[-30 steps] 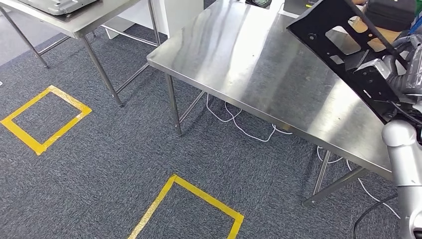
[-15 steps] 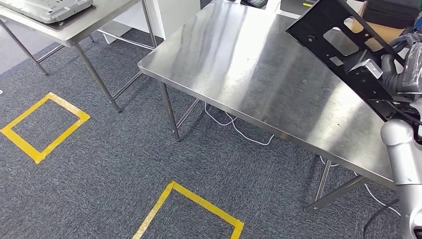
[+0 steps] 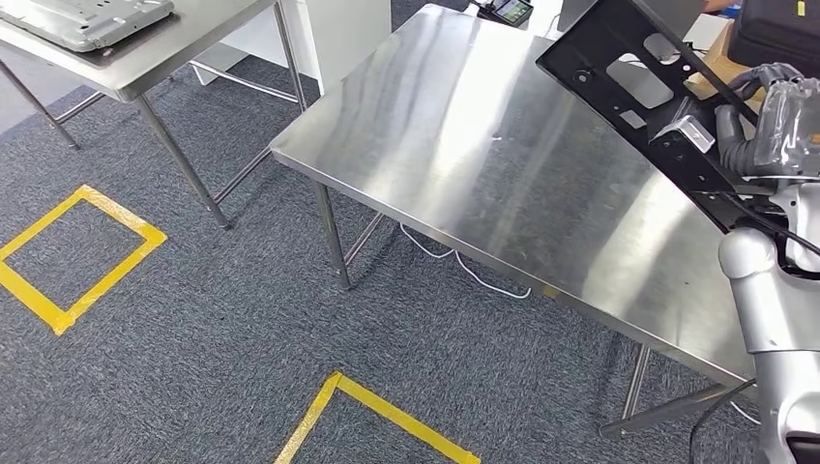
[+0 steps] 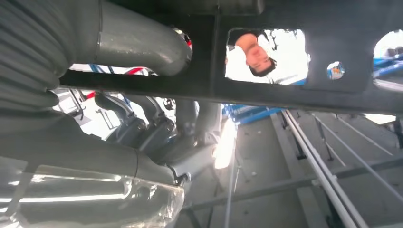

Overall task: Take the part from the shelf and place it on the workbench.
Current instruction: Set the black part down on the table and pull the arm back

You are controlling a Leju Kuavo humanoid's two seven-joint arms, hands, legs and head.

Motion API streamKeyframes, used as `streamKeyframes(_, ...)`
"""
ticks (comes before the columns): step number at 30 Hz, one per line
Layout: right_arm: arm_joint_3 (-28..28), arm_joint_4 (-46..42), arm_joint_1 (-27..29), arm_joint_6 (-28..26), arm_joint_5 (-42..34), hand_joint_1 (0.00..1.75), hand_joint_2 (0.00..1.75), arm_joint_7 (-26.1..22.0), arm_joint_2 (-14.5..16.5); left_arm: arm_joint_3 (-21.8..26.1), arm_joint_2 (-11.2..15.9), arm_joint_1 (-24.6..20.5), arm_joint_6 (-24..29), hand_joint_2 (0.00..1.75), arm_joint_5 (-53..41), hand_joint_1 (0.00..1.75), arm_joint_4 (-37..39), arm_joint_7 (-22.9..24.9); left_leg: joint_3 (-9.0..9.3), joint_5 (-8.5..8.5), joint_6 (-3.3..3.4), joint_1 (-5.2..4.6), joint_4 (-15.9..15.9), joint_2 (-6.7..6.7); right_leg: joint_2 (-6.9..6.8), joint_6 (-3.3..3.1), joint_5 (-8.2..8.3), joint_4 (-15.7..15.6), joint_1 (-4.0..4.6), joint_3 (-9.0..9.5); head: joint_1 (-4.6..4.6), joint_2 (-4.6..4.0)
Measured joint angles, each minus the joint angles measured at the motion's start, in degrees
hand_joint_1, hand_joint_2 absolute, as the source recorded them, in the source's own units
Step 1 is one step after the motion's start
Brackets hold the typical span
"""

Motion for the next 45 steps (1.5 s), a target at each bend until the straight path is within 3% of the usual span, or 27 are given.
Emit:
streamKeyframes(2,0.2,0.6,0.1,0.0,0.2,1.75,1.75,0.0,0.2,0.0,0.0,0.1,0.0,0.0,0.0,0.0,0.0,0.0,1.66,-1.48,-0.22,-0.01,0.0,-0.25,-0.02,0.11,-2.35,1.5,-0.06,-3.75,0.05,0.0)
streamKeyframes(3,0.4,0.8,0.2,0.0,0.3,1.75,1.75,0.0,0.3,0.0,0.0,0.2,0.0,0.0,0.0,0.0,0.0,0.0,2.72,-2.33,-0.43,-0.01,0.0,-0.35,-0.06,0.59,-2.03,-0.6,-0.19,-4.22,0.09,0.0)
streamKeyframes(4,0.5,1.1,0.1,0.0,0.5,1.75,1.75,0.0,0.5,0.0,0.0,0.3,0.0,0.0,0.0,0.0,0.1,0.1,3.84,-3.22,-0.65,0.0,0.1,-0.43,-0.2,1.34,-0.12,-4.0,-0.45,-4.02,0.16,0.0)
streamKeyframes(5,0.7,1.5,0.1,-0.1,0.7,1.75,1.75,-0.1,0.7,0.1,0.0,0.3,0.0,0.0,0.0,0.0,0.1,0.1,4.83,-4.28,-0.95,-0.08,0.3,-0.46,-0.67,2.35,3.57,-8.0,-0.71,-3.5,0.32,0.0)
streamKeyframes(6,0.8,1.9,0.0,-0.2,0.9,1.75,1.75,-0.1,0.8,0.1,0.0,0.4,0.0,0.0,0.0,0.0,0.1,0.1,5.64,-5.33,-1.22,-0.15,0.4,-0.49,-1.16,2.74,6.79,-11.2,-0.82,-2.97,0.51,0.0)
streamKeyframes(7,0.9,2.2,0.0,-0.3,1.0,1.75,1.75,-0.2,1.1,0.1,0.1,0.4,0.0,0.0,0.0,0.0,0.1,0.1,6.05,-6.26,-1.51,-0.23,0.6,-0.45,-1.48,2.56,9.28,-13.2,-0.71,-2.38,0.72,0.0)
streamKeyframes(8,1.0,2.5,0.0,-0.5,1.2,1.75,1.75,-0.2,1.3,0.2,0.1,0.3,0.0,0.0,0.0,0.0,0.1,0.1,6.37,-6.99,-1.79,-0.31,0.7,-0.33,-1.65,1.91,10.59,-14.1,-0.56,-2.01,0.99,0.0)
streamKeyframes(9,1.0,2.6,-0.1,-0.6,1.3,1.75,1.75,-0.2,1.4,0.2,0.1,0.3,0.0,0.0,0.0,0.0,0.1,0.1,6.59,-7.4,-1.96,-0.27,0.8,-0.19,-1.44,0.75,10.15,-14.1,-0.38,-1.7,1.13,0.0)
streamKeyframes(11,1.0,2.7,-0.6,-0.7,1.6,1.75,1.75,-0.2,1.6,0.3,0.2,0.1,0.1,0.0,0.0,0.0,0.0,0.1,6.06,-7.43,-2.4,-0.01,2.9,0.12,-0.9,-0.81,9.47,-14.1,-0.57,-0.64,1.29,0.0)
streamKeyframes(13,1.0,2.8,-1.2,-0.8,1.8,1.75,1.75,-0.2,1.7,0.4,0.1,0.0,0.2,0.0,0.0,0.0,0.0,0.1,2.16,-7.36,-3.11,0.46,9.5,0.27,-0.63,-1.81,8.38,-14.1,-0.69,0.81,1.16,0.0)
streamKeyframes(15,1.1,2.9,-1.5,-0.8,1.8,1.75,1.75,-0.2,1.9,0.4,0.1,0.0,0.2,0.0,-0.1,0.0,0.0,0.1,-4.05,-9.57,-3.84,0.88,17.6,0.33,-0.51,-2.13,7.03,-14.1,-0.59,2.24,1.08,0.0)
streamKeyframes(16,1.1,3.0,-1.5,-0.8,1.8,1.75,1.75,-0.2,2.0,0.4,0.1,0.0,0.2,0.0,-0.1,0.0,0.1,0.1,-6.74,-11.32,-4.06,1.02,20.0,0.34,-0.45,-2.14,6.32,-14.1,-0.58,3.09,1.08,0.0)
streamKeyframes(18,1.2,3.3,-1.5,-0.8,1.9,1.75,1.75,-0.2,2.3,0.4,0.1,0.1,0.6,0.0,-0.1,0.0,0.1,0.2,-9.71,-12.73,-4.1,1.18,19.3,0.34,-0.34,-2.0,4.87,-14.1,-0.65,5.11,1.05,0.0)
streamKeyframes(19,1.2,3.4,-1.5,-0.8,1.9,1.75,1.75,-0.2,2.4,0.4,0.1,0.1,1.0,0.0,-0.2,0.0,0.1,0.2,-9.95,-11.11,-3.9,1.22,16.4,0.34,-0.29,-1.87,4.14,-14.1,-0.68,6.15,1.05,0.0)
streamKeyframes(22,1.4,4.0,-1.5,-0.8,2.0,1.75,1.75,-0.2,3.0,0.4,0.2,0.3,2.9,0.0,-0.9,0.0,0.1,0.4,-8.85,0.58,-2.66,0.86,5.8,0.09,0.05,-1.12,2.07,-14.1,-0.47,8.3,0.99,0.0)
streamKeyframes(23,1.5,4.3,-1.5,-0.8,2.1,1.75,1.75,-0.2,3.3,0.4,0.3,0.4,3.4,0.0,-1.0,0.0,0.1,0.5,-8.57,3.26,-2.32,0.66,4.2,-0.08,0.23,-0.71,1.5,-14.1,-0.3,8.59,0.96,0.0)
streamKeyframes(24,1.6,4.5,-1.6,-0.9,2.2,1.75,1.75,-0.2,3.5,0.4,0.3,0.4,3.8,0.0,-1.1,0.0,0.1,0.5,-8.41,4.28,-2.05,0.45,3.9,-0.21,0.4,-0.28,1.06,-14.2,-0.16,8.84,0.94,0.0)
streamKeyframes(26,1.8,4.8,-1.9,-1.0,2.3,1.75,1.75,-0.3,3.5,0.4,0.3,0.1,4.2,0.0,-1.2,0.0,0.1,0.5,-7.69,4.21,-1.67,0.36,3.5,-0.26,0.36,0.42,0.26,-14.4,0.08,9.08,0.93,0.0)
streamKeyframes(28,1.8,5.1,-2.5,-1.4,2.3,1.75,1.75,-0.6,3.5,0.4,0.2,-0.1,4.6,0.0,-1.2,0.0,0.1,0.0,-6.73,3.97,-1.12,0.47,2.5,-0.24,0.07,0.35,-1.33,-11.4,0.26,7.56,1.01,0.0)
streamKeyframes(30,2.0,5.9,-3.0,-1.9,2.2,1.75,1.75,-1.0,3.6,0.4,0.2,-0.1,5.2,0.0,-1.4,0.0,0.1,-0.7,-6.1,3.46,-0.55,0.43,2.2,-0.29,-0.06,-0.15,-3.75,-3.5,0.27,2.69,1.06,0.0)
streamKeyframes(32,2.1,6.8,-2.9,-2.1,2.2,1.75,1.75,-1.2,3.8,0.4,0.1,-0.2,5.7,0.0,-1.7,0.0,0.1,-1.3,-5.58,2.83,-0.33,0.35,2.2,-0.44,-0.05,0.11,-4.41,2.4,0.27,-2.14,1.05,0.0)
streamKeyframes(33,2.3,7.2,-2.9,-2.2,2.2,1.75,1.75,-1.3,3.9,0.4,0.1,-0.1,5.8,0.0,-1.8,0.0,0.1,-1.5,-5.26,2.5,-0.37,0.33,2.3,-0.56,-0.06,0.67,-3.16,2.1,0.26,-3.05,1.03,0.0)
streamKeyframes(35,2.4,7.8,-3.0,-2.3,2.2,1.75,1.75,-1.4,4.1,0.4,-0.1,-0.1,6.0,0.0,-1.9,0.0,0.1,-1.8,-4.63,1.8,-0.6,0.31,2.7,-0.81,-0.15,1.97,1.65,-4.8,0.23,-1.38,1.05,0.0)
streamKeyframes(36,2.4,7.9,-3.1,-2.5,2.2,1.75,1.75,-1.4,4.2,0.4,-0.1,-0.1,6.0,0.0,-1.9,0.0,0.1,-1.9,-4.43,1.42,-0.83,0.22,3.0,-0.94,-0.25,2.17,3.92,-8.8,0.28,0.0,1.02,0.0)
streamKeyframes(37,2.4,8.1,-3.3,-2.6,2.2,1.75,1.75,-1.4,4.2,0.4,-0.2,-0.1,6.0,0.0,-1.9,0.0,0.1,-2.0,-4.36,1.09,-1.06,0.13,3.3,-1.07,-0.32,1.92,5.44,-11.7,0.33,1.18,1.03,0.0)
streamKeyframes(40,2.5,8.5,-3.9,-2.9,2.7,1.75,1.75,-1.4,4.5,0.4,-0.2,0.0,6.1,0.0,-2.0,0.0,0.1,-2.4,-4.51,0.62,-0.81,-0.13,3.7,-1.19,-0.32,0.47,6.54,-13.8,0.36,2.18,0.95,0.0)
streamKeyframes(45,2.8,10.4,-4.6,-5.8,9.2,1.75,1.75,0.9,5.1,0.4,-0.3,0.0,5.8,0.0,-2.4,0.0,0.1,-4.5,-4.4,0.66,-0.66,0.01,3.6,-1.03,-0.2,0.25,6.54,-13.8,0.56,2.22,0.91,0.0)
